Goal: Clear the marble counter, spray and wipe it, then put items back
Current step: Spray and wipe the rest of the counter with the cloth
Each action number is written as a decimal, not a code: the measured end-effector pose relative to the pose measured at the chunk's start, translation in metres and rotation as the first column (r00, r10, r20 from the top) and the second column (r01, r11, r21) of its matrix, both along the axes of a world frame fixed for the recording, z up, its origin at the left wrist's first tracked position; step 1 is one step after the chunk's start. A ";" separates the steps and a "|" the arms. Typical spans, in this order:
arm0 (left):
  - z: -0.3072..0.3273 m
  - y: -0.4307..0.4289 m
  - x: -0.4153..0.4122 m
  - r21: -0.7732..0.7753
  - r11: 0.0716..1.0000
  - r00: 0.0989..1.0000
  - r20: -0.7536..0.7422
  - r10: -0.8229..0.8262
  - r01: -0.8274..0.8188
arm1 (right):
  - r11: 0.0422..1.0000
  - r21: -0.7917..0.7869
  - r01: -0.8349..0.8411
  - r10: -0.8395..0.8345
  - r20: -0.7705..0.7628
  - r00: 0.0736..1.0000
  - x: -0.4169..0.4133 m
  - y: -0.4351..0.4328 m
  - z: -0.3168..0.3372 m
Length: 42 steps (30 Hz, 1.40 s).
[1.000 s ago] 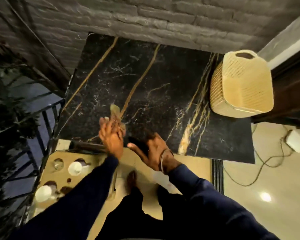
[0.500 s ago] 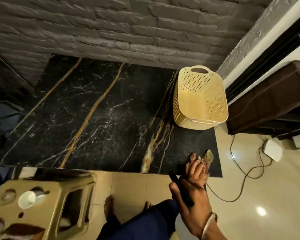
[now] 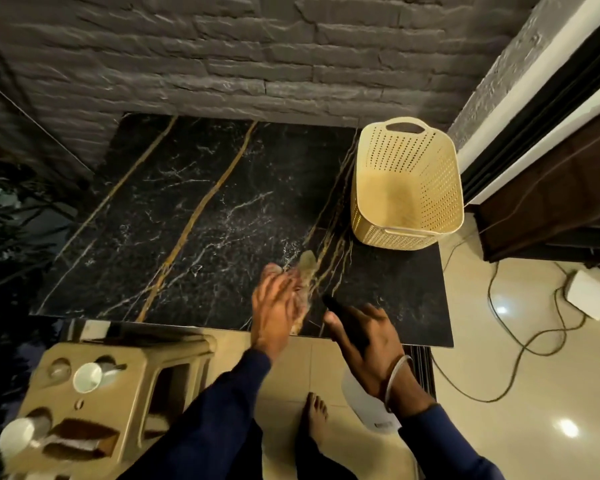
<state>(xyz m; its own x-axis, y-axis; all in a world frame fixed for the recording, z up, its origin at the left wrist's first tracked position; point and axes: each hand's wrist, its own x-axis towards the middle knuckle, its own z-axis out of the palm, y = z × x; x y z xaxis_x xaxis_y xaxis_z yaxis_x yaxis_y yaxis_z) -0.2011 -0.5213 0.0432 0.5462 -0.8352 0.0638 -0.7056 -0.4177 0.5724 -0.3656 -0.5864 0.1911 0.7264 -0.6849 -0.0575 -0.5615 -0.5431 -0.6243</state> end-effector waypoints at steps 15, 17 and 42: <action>-0.032 0.105 0.269 0.249 0.870 0.903 0.181 0.390 -0.426 | 0.989 0.139 -0.054 0.034 0.141 0.989 0.162 0.010 -0.008; -0.029 0.110 0.292 0.250 0.863 0.897 0.170 0.408 -0.440 | 0.988 0.148 -0.035 0.009 0.172 0.985 0.195 0.011 -0.011; 0.235 -0.233 0.180 -0.336 0.784 0.729 -0.301 -0.615 0.523 | 0.860 -0.117 0.496 -0.441 0.319 0.839 0.128 -0.153 0.125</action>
